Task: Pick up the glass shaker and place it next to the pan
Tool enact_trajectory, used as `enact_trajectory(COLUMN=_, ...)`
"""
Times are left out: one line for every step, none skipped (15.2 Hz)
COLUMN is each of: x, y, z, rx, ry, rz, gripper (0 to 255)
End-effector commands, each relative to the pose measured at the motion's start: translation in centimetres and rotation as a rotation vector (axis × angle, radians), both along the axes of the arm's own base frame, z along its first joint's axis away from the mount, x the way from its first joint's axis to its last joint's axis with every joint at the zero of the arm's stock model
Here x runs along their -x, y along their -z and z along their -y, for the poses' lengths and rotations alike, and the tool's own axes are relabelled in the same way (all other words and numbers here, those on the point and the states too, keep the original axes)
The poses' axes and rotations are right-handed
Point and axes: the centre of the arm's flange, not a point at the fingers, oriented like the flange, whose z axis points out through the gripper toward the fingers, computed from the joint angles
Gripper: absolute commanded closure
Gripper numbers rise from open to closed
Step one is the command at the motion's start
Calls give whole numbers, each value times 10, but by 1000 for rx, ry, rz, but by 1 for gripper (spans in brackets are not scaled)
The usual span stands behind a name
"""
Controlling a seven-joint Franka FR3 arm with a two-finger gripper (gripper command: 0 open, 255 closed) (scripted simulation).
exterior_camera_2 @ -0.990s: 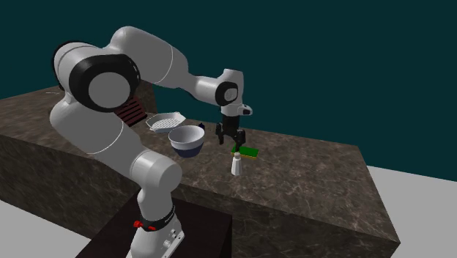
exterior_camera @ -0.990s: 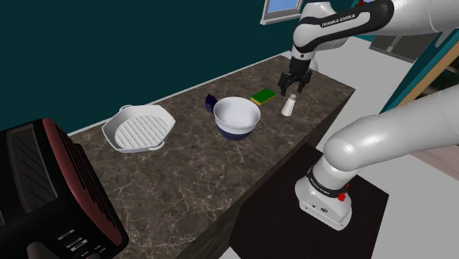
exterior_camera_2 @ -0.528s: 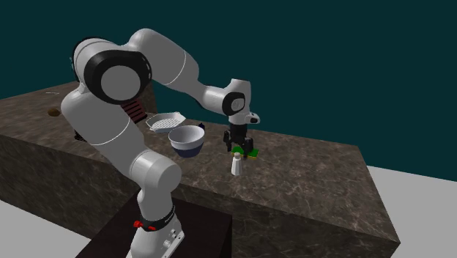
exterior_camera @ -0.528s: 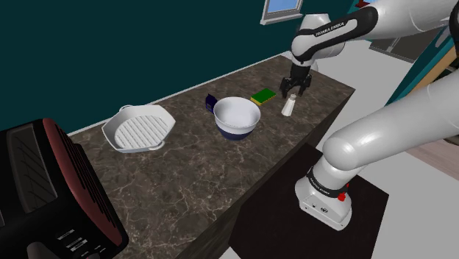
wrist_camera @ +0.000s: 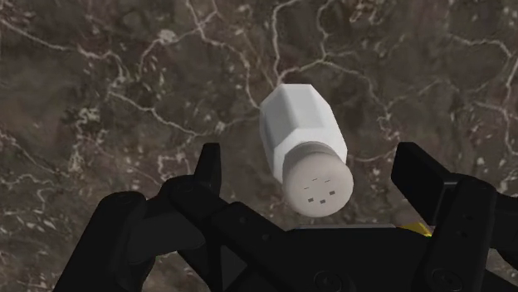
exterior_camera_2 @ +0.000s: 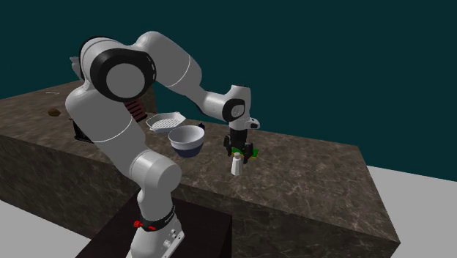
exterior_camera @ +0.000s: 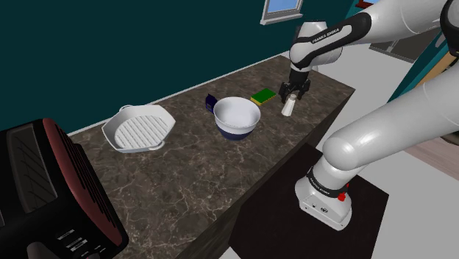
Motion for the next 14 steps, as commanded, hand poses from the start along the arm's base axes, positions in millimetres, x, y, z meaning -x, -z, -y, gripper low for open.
enact_trajectory(x=0, y=0, z=0, rx=0, ry=0, rz=0, gripper=0)
enact_trajectory(x=0, y=0, z=0, rx=0, ry=0, rz=0, gripper=0)
enact_trajectory(x=0, y=0, z=0, rx=0, ry=0, rz=0, gripper=0)
enact_trajectory(x=0, y=0, z=0, rx=0, ry=0, rz=0, gripper=255)
enact_trajectory(x=0, y=0, z=0, rx=0, ry=0, rz=0, gripper=255)
enact_trajectory(x=0, y=0, z=0, rx=0, ry=0, rz=0, gripper=255)
enact_trajectory(x=0, y=0, z=0, rx=0, ry=0, rz=0, gripper=255)
enact_trajectory(x=0, y=0, z=0, rx=0, ry=0, rz=0, gripper=255)
enact_trajectory(x=0, y=0, z=0, rx=0, ry=0, rz=0, gripper=255)
enact_trajectory(x=0, y=0, z=0, rx=0, ry=0, rz=0, gripper=255)
enact_trajectory(x=0, y=0, z=0, rx=0, ry=0, rz=0, gripper=255)
enact_trajectory(x=0, y=0, z=0, rx=0, ry=0, rz=0, gripper=255)
enact_trajectory(x=0, y=0, z=0, rx=0, ry=0, rz=0, gripper=255)
enact_trajectory(x=0, y=-5, z=0, rx=0, ry=0, rz=0, gripper=255)
